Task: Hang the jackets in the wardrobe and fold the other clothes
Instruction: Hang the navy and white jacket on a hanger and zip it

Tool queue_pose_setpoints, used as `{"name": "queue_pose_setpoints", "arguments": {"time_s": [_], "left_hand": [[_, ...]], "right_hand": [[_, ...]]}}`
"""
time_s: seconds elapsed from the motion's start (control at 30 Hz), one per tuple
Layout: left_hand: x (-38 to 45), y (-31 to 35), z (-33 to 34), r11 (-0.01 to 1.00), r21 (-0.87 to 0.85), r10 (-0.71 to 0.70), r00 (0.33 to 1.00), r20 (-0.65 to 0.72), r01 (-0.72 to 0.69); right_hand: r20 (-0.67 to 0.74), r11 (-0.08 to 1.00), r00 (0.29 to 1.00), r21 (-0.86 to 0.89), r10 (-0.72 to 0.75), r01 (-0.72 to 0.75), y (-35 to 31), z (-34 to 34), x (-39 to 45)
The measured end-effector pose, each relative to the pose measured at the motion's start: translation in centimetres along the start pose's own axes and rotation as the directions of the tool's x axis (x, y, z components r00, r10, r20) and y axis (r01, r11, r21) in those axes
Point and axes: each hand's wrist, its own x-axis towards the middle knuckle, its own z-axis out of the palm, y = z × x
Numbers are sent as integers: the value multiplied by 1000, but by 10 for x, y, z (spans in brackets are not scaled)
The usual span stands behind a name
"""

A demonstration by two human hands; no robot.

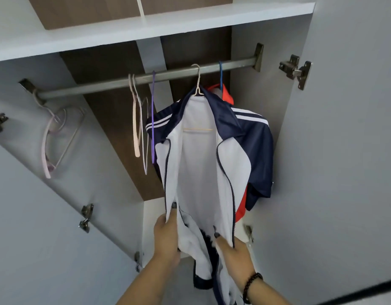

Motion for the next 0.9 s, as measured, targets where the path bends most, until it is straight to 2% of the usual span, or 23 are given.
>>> {"name": "queue_pose_setpoints", "arguments": {"time_s": [0.07, 0.13, 0.23, 0.37, 0.5, 0.57, 0.63, 0.73, 0.8, 0.9], "left_hand": [[-7, -4, -8, 990, 46, -139, 985, 105, 135], [-16, -10, -21, 954, 146, -289, 932, 221, 261], [-22, -18, -45, 901, 323, -371, 901, 225, 290], [-25, -23, -82, 885, 447, -272, 924, 268, 131], [-33, -34, -118, 820, 546, 13, 960, 280, -170], [-40, -42, -132, 780, 568, 159, 961, 228, -263], [-46, -50, -145, 814, 514, 239, 962, 131, -272], [-56, -52, -158, 899, 376, 216, 974, 65, -224], [-62, -48, -168, 921, 346, 150, 982, 113, -180], [-70, -42, -184, 918, 395, -70, 962, 264, -42]], "right_hand": [[-2, 999, 1000, -34, 5, -5, 7, 3, -8], [-1, 995, 1000, -97, 14, -14, 16, 6, -14], [0, 977, 999, -209, 50, -49, 32, 13, -29], [-14, 958, 997, -278, 72, -73, 53, 33, -59], [-80, 962, 996, -266, 43, -63, 72, 58, -97], [-117, 968, 993, -249, 13, -42, 80, 68, -117], [-171, 980, 985, -196, -14, -20, 85, 75, -137], [-238, 986, 971, -167, -32, -8, 90, 82, -163], [-243, 983, 970, -183, -26, -19, 93, 85, -179], [-230, 973, 973, -229, -18, -37, 100, 87, -199]]}}
